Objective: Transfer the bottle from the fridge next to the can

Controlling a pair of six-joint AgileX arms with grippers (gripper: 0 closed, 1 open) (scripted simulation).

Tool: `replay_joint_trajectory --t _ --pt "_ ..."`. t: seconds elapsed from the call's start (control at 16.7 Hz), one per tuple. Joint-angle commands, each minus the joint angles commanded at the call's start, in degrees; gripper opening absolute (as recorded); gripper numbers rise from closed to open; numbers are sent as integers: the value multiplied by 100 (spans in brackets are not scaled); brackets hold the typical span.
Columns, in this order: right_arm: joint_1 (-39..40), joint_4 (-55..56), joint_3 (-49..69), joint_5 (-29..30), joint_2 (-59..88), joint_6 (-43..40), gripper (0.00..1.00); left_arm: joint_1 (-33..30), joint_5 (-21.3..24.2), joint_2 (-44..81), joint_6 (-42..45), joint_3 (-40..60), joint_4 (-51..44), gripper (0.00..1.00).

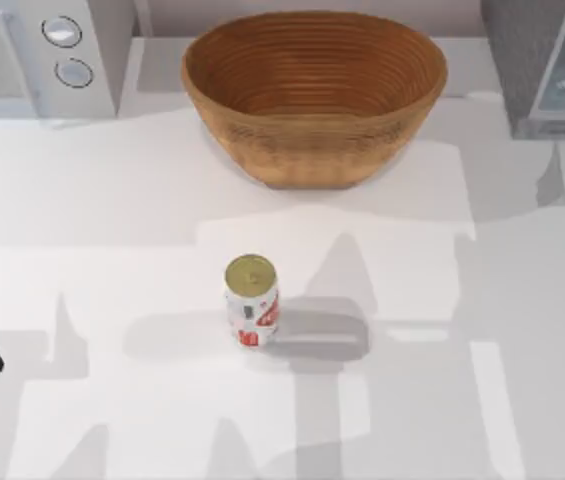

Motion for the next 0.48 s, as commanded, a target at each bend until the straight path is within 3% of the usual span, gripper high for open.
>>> replay_joint_trajectory --t 0.48 --pt "-413 2182 1753 -366 4237 17 100 0 0 0 0 0 0 100"
